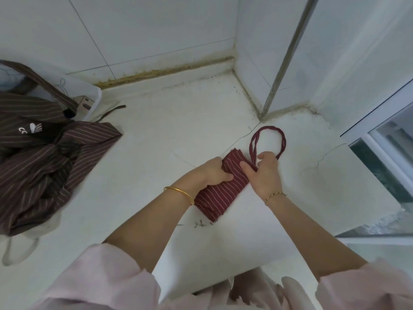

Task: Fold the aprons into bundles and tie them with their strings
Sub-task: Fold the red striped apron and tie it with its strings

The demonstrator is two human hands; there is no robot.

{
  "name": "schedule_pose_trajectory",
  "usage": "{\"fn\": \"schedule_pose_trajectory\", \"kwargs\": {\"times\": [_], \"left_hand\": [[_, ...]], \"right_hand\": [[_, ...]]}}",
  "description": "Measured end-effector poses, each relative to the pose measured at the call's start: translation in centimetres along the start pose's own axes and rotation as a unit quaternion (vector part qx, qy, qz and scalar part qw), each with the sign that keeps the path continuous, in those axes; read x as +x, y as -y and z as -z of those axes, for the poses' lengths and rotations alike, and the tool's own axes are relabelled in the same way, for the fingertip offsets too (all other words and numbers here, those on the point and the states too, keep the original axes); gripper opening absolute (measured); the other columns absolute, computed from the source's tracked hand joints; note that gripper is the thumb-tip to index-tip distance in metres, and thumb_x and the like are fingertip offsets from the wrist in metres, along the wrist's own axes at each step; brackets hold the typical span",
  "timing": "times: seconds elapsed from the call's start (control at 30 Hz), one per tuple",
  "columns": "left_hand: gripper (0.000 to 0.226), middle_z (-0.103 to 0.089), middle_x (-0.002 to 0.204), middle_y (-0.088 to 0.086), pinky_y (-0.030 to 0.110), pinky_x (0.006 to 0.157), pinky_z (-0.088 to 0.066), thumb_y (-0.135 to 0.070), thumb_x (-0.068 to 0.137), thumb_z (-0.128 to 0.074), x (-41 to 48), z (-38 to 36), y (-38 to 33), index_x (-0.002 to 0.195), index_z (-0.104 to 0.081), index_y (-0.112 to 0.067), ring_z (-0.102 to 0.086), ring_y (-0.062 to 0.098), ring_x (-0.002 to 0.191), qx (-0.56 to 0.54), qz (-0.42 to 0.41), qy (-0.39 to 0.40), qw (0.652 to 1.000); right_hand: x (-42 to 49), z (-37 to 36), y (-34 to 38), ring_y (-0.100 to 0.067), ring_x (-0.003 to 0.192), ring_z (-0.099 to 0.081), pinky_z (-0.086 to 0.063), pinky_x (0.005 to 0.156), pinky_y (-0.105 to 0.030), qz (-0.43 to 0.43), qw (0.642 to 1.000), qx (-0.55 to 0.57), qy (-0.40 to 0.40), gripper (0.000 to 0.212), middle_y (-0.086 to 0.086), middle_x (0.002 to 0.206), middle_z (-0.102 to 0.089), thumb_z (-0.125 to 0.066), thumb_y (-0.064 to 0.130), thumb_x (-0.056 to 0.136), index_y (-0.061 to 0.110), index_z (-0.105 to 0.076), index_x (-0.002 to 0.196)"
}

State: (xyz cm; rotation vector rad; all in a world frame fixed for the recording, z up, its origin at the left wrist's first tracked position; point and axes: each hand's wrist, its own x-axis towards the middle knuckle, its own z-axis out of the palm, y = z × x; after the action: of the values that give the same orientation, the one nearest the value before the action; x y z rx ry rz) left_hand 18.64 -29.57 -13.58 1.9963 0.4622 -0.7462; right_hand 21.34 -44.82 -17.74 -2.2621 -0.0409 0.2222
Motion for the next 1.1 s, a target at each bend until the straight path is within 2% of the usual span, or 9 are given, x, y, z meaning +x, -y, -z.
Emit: {"fn": "schedule_pose_trajectory", "kwargs": {"times": [0.13, 0.27, 0.37, 0.5, 0.57, 0.67, 0.77, 0.93, 1.1], "left_hand": [[0.040, -0.059, 0.119, 0.011, 0.043, 0.096, -0.049, -0.023, 0.091, -0.060, -0.5, -0.2, -0.7, 0.125, -0.043, -0.008, -0.059, 0.028, 0.108, -0.154, 0.016, 0.014, 0.988], [0.030, -0.064, 0.116, 0.016, 0.044, 0.097, -0.049, -0.017, 0.095, -0.055, -1.1, 0.2, -1.9, 0.119, -0.055, 0.000, -0.062, 0.031, 0.104, -0.229, 0.019, 0.046, 0.972], [0.020, -0.064, 0.114, 0.014, 0.045, 0.097, -0.048, -0.014, 0.095, -0.055, -1.7, 0.7, -2.5, 0.113, -0.054, -0.006, -0.062, 0.030, 0.104, -0.239, 0.017, 0.011, 0.971], [0.023, -0.062, 0.116, 0.012, 0.047, 0.097, -0.048, -0.016, 0.094, -0.056, -2.4, 1.4, -2.8, 0.115, -0.050, -0.011, -0.061, 0.031, 0.108, -0.230, 0.026, -0.034, 0.972], [0.025, -0.063, 0.115, 0.013, 0.047, 0.095, -0.049, -0.016, 0.094, -0.055, -2.6, 1.6, -2.9, 0.118, -0.051, -0.009, -0.062, 0.031, 0.106, -0.254, 0.043, -0.052, 0.965], [0.031, -0.066, 0.112, 0.015, 0.046, 0.091, -0.052, -0.020, 0.094, -0.049, -2.7, 2.0, -2.9, 0.122, -0.053, -0.006, -0.064, 0.032, 0.101, -0.303, 0.079, -0.086, 0.946], [0.033, -0.067, 0.108, 0.014, 0.045, 0.090, -0.052, -0.026, 0.097, -0.041, -2.8, 1.8, -3.1, 0.120, -0.055, -0.006, -0.065, 0.032, 0.098, -0.302, 0.092, -0.133, 0.939], [0.033, -0.062, 0.111, 0.011, 0.042, 0.082, -0.055, -0.026, 0.096, -0.042, -2.3, 0.9, -4.0, 0.125, -0.046, -0.010, -0.064, 0.029, 0.094, -0.280, 0.061, -0.227, 0.931], [0.024, -0.062, 0.109, 0.007, 0.031, 0.071, -0.049, -0.010, 0.095, -0.050, -2.4, -0.5, -5.7, 0.119, -0.051, -0.008, -0.061, 0.019, 0.089, -0.381, -0.003, -0.202, 0.902]], "right_hand": [[1.2, 2.2, 0.1, -0.029, 0.098, -0.060, -0.053, 0.086, -0.048, -0.042, 0.984, 0.146, 0.095, 0.050, -0.010, 0.112, -0.052, -0.066, 0.028, 0.086, 0.013, -0.039, 0.126], [2.4, 4.1, 0.9, -0.022, 0.096, -0.059, -0.055, 0.079, -0.040, -0.008, 0.979, 0.163, 0.124, 0.041, -0.004, 0.111, -0.050, -0.063, 0.020, 0.088, 0.015, -0.044, 0.124], [3.4, 4.9, 1.4, -0.017, 0.083, -0.057, -0.055, 0.070, -0.032, -0.029, 0.965, 0.214, 0.152, 0.026, -0.007, 0.103, -0.054, -0.043, 0.009, 0.095, 0.017, -0.051, 0.118], [5.1, 5.0, 1.9, -0.010, 0.070, -0.056, -0.045, 0.058, -0.017, 0.079, 0.977, 0.065, 0.189, 0.027, 0.005, 0.083, -0.058, -0.045, 0.000, 0.090, 0.016, -0.059, 0.107], [6.3, 4.8, 1.6, -0.015, 0.067, -0.054, -0.038, 0.056, -0.022, 0.131, 0.978, -0.049, 0.155, 0.011, -0.005, 0.083, -0.061, -0.054, 0.011, 0.090, 0.014, -0.064, 0.090], [7.4, 4.7, 1.3, -0.023, 0.077, -0.050, -0.035, 0.065, -0.028, 0.159, 0.968, -0.175, 0.089, 0.030, -0.014, 0.087, -0.059, -0.055, 0.025, 0.089, 0.025, -0.050, 0.060], [6.5, 5.6, 2.4, -0.026, 0.088, -0.050, -0.043, 0.078, -0.038, 0.214, 0.951, -0.221, 0.044, 0.031, -0.004, 0.085, -0.059, -0.052, 0.031, 0.091, 0.015, -0.058, 0.066], [5.2, 6.1, 3.2, -0.024, 0.065, -0.055, -0.046, 0.068, -0.036, 0.158, 0.969, -0.111, 0.154, 0.023, 0.000, 0.063, -0.053, -0.044, 0.029, 0.097, 0.012, -0.055, 0.087], [4.1, 5.3, 3.3, -0.019, 0.078, -0.052, -0.040, 0.069, -0.029, 0.101, 0.976, -0.015, 0.190, 0.030, 0.000, 0.081, -0.055, -0.035, 0.030, 0.101, 0.009, -0.056, 0.096]]}}
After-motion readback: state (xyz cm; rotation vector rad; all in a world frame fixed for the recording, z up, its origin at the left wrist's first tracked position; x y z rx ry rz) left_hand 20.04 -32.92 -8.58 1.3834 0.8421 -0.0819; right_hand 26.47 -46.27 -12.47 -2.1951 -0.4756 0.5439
